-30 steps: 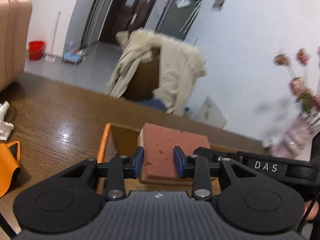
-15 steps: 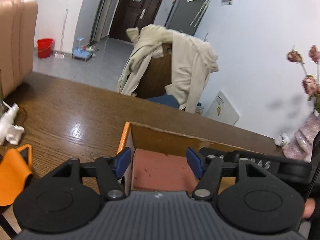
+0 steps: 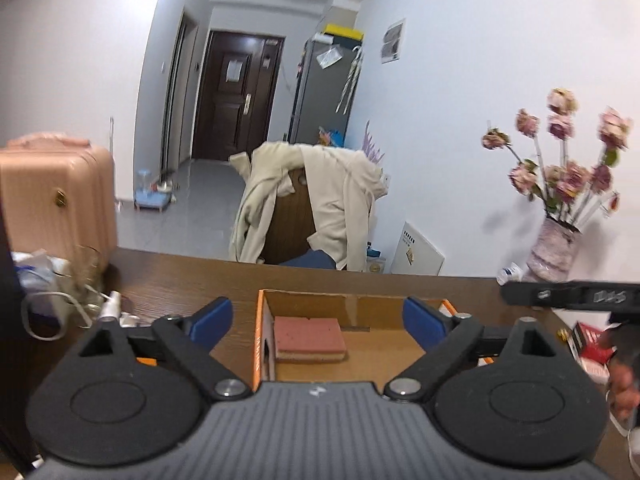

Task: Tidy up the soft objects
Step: 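Grasp the lilac fuzzy hair band with the left gripper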

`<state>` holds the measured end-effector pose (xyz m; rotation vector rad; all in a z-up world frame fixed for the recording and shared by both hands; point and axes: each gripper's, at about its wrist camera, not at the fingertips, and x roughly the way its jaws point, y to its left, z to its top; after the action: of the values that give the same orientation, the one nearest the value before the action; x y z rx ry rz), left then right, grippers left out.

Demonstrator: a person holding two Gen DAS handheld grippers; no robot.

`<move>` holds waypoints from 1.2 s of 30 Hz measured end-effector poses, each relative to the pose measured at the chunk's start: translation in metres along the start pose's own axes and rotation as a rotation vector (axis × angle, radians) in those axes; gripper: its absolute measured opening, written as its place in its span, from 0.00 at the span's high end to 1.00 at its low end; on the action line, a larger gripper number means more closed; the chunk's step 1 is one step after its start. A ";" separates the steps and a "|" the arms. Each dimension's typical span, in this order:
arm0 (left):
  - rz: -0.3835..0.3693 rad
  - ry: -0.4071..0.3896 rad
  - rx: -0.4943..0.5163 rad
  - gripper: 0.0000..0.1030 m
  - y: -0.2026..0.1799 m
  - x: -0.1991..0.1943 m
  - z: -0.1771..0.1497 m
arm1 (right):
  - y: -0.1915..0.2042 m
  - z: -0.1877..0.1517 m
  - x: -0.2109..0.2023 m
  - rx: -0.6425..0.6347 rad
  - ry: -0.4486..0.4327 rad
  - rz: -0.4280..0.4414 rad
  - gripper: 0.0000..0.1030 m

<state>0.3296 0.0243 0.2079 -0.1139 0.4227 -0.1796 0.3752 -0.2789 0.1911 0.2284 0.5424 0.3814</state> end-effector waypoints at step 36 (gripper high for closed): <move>0.009 -0.081 0.122 0.00 -0.025 -0.123 -0.271 | 0.018 -0.310 -0.149 -0.101 -0.187 -0.239 0.06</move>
<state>0.1025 0.0043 0.0150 0.0009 0.3303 -0.1911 0.0852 -0.2894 0.0060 0.0984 0.3601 0.1521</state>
